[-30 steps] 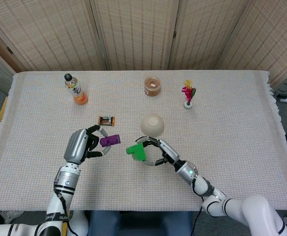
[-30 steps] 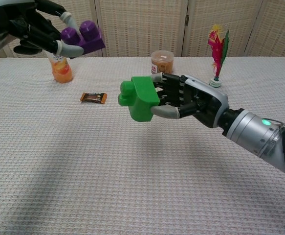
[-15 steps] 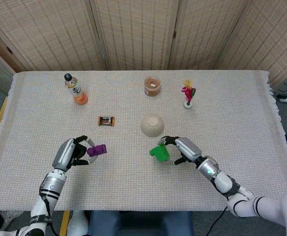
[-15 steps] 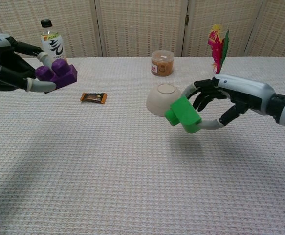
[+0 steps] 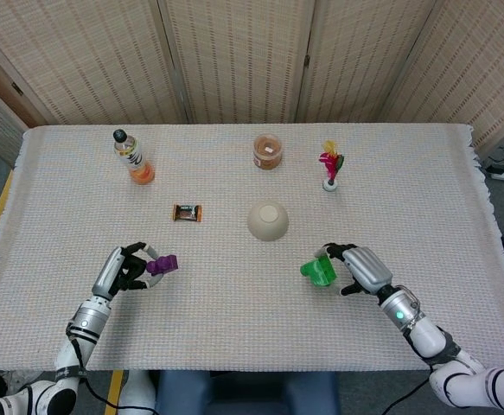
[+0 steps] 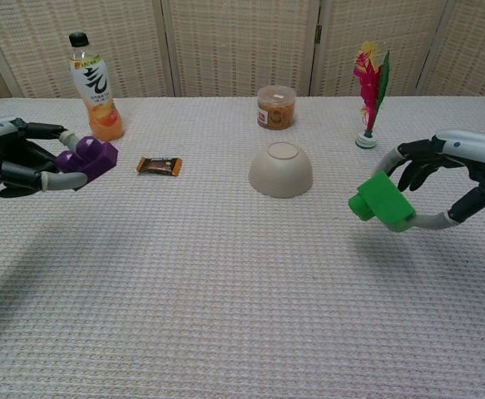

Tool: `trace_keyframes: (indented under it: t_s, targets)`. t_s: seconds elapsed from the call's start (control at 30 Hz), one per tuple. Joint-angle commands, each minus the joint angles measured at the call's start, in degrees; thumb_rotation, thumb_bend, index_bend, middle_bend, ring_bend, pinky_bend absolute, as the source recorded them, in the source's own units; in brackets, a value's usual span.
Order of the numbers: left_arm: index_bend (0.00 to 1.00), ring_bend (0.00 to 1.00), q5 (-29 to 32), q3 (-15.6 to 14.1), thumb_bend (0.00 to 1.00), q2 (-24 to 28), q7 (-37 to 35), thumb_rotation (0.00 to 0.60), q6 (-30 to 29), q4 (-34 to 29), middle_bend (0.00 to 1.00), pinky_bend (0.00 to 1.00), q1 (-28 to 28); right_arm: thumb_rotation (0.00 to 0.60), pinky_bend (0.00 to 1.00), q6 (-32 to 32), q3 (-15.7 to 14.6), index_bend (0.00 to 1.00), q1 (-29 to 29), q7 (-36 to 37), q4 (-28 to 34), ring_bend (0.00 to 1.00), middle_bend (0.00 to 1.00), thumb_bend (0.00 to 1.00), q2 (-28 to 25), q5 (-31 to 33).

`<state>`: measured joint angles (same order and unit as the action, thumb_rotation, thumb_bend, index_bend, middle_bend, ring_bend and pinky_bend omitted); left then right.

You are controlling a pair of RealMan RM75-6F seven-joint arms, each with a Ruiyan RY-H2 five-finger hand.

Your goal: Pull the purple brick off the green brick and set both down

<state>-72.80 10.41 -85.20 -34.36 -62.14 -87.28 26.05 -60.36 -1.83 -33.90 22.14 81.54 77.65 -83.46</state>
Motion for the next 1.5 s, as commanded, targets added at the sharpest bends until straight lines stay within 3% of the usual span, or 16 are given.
trace_keyframes:
  t_s: [0.03, 0.7, 0.8, 0.9, 1.0, 1.07, 1.23, 1.5]
  targets:
    - [0.76, 1.00, -3.53, -1.49, 0.49, -3.23, -6.45, 0.600, 1.71, 6.74, 1.00, 1.00, -0.26, 0.600, 0.29, -0.29, 0.31, 0.75, 0.64, -0.22, -0.53, 0.32, 0.29, 0.33, -0.22, 0.26]
    - [0.76, 1.00, -6.89, -3.59, 0.49, -12.12, -12.30, 0.600, 1.92, 22.85, 1.00, 1.00, 0.27, 0.600, 0.29, 3.04, 1.49, 0.75, 1.07, 3.95, -6.98, 0.31, 0.29, 0.33, 2.26, -1.02]
    - [0.69, 1.00, -7.23, -3.84, 0.49, -12.37, -11.71, 0.600, 2.22, 23.71, 1.00, 1.00, 0.55, 0.600, 0.28, 3.14, 1.54, 0.74, 0.98, 4.52, -7.43, 0.29, 0.28, 0.33, 2.26, -1.63]
    - [0.50, 1.00, -7.29, -4.10, 0.47, -12.29, -10.53, 0.600, 2.68, 23.97, 1.00, 1.00, 0.73, 0.600, 0.27, 3.44, 1.44, 0.56, 0.77, 6.30, -7.50, 0.25, 0.22, 0.33, 1.97, -2.41]
    - [0.31, 1.00, -7.08, -3.96, 0.38, -12.09, -9.00, 0.600, 2.56, 23.73, 1.00, 1.00, 0.76, 0.600, 0.22, 3.83, 1.35, 0.19, 0.42, 9.06, -7.22, 0.17, 0.12, 0.33, 1.24, -3.30]
    - [0.23, 1.00, -6.70, -3.63, 0.34, -11.90, -7.92, 0.600, 2.28, 23.28, 1.00, 1.00, 0.68, 0.600, 0.19, 3.94, 1.13, 0.03, 0.27, 9.88, -7.35, 0.13, 0.08, 0.33, 0.92, -3.93]
    - [0.13, 1.00, -4.98, -2.90, 0.29, -10.65, -3.82, 0.600, 2.82, 20.81, 1.00, 1.00, 0.62, 0.600, 0.16, 4.06, 0.75, 0.00, 0.22, 11.38, -7.20, 0.09, 0.04, 0.33, 0.51, -4.79]
    - [0.14, 1.00, -7.18, -2.11, 0.29, -5.95, 2.61, 0.600, -4.66, 15.00, 1.00, 1.00, -1.46, 0.600, 0.09, 0.50, 0.55, 0.00, 0.78, 12.84, -4.03, 0.04, 0.00, 0.33, -2.77, -7.52]
